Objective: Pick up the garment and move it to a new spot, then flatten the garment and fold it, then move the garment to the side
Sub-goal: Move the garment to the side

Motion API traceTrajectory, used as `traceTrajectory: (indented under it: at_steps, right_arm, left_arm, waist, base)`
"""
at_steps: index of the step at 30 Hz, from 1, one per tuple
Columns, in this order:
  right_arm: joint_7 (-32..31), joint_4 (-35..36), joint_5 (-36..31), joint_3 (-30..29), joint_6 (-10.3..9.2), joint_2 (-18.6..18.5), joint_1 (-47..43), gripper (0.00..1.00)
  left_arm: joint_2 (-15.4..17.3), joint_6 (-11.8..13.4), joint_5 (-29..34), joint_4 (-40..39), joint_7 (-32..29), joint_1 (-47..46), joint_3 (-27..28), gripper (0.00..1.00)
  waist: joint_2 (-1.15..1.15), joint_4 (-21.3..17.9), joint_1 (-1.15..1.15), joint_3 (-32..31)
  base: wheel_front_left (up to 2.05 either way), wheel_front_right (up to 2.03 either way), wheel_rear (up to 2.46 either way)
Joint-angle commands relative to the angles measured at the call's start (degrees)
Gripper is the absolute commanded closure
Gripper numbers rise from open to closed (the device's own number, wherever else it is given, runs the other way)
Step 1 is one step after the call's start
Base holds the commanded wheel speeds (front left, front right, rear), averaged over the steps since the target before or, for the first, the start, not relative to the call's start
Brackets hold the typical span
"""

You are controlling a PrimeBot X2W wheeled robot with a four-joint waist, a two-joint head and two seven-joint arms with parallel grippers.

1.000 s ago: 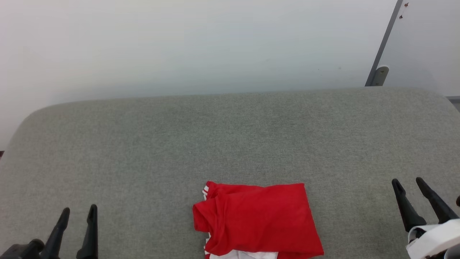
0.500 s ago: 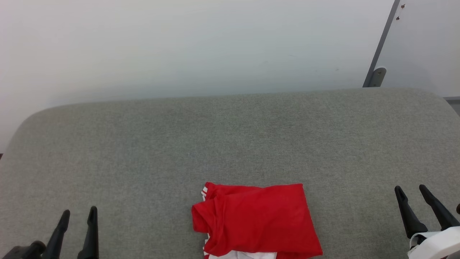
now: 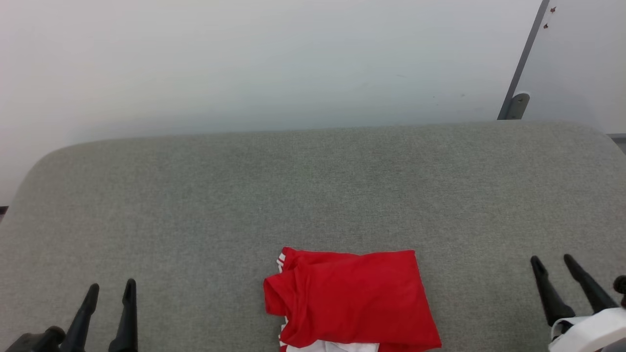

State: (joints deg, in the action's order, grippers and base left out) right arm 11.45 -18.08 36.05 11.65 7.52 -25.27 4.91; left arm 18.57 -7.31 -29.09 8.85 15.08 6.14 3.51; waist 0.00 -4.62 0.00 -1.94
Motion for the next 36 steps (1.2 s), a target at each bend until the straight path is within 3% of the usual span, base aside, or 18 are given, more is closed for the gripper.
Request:
traceTrajectory:
  at_steps: [1, 15, 24, 30, 31, 32, 36]
  right_arm:
    - [-0.9, 0.4, 0.7, 0.8, -0.07, 0.6, 0.3, 0.00]
    - [-18.9, 0.6, 5.1, 10.8, -0.07, 4.1, 5.5, 0.00]
    - [-28.4, -5.1, 4.3, 10.9, -0.08, 4.3, 8.3, 0.00]
    - [-35.6, -10.1, 5.0, 10.6, -0.07, 6.3, 10.5, 0.00]
    - [-36.8, -10.9, 5.5, 10.6, -0.07, 6.9, 10.6, 0.16]
    - [-37.4, -11.4, 4.6, 11.1, -0.07, 6.8, 11.0, 0.99]
    - [-37.8, -12.4, 4.0, 10.9, -0.08, 7.4, 12.1, 1.00]
  left_arm:
    - [0.2, -0.2, -0.2, -0.2, 0.1, -0.1, 0.0, 0.00]
    - [0.5, -0.2, -1.1, -0.2, 0.0, 0.3, -1.2, 0.00]
    - [0.4, -0.2, -1.5, 0.3, 0.0, -1.0, -2.4, 0.00]
    - [0.0, -0.2, -1.4, 0.7, 0.0, -2.2, -3.2, 0.00]
    - [-0.1, -0.2, -1.4, 0.7, 0.0, -2.4, -3.2, 0.00]
    - [-0.2, -0.2, -1.4, 0.8, 0.0, -2.5, -3.4, 0.00]
    - [-0.3, -0.2, -1.5, 1.0, 0.0, -3.2, -3.8, 0.00]
  waist:
    - [0.00, 0.2, 0.00, 0.0]
    - [0.00, 5.4, 0.00, 1.3]
    - [0.00, 9.5, 0.00, 3.7]
    - [0.00, 11.5, 0.00, 5.4]
    - [0.00, 11.7, 0.00, 5.7]
    - [0.00, 11.9, 0.00, 5.9]
    - [0.00, 12.3, 0.00, 6.7]
  base:
    - [0.00, 0.00, 0.00]
    - [0.00, 0.00, 0.00]
    - [0.00, 0.00, 0.00]
    - [0.00, 0.00, 0.00]
    - [0.00, 0.00, 0.00]
    - [0.00, 0.00, 0.00]
    - [0.00, 0.00, 0.00]
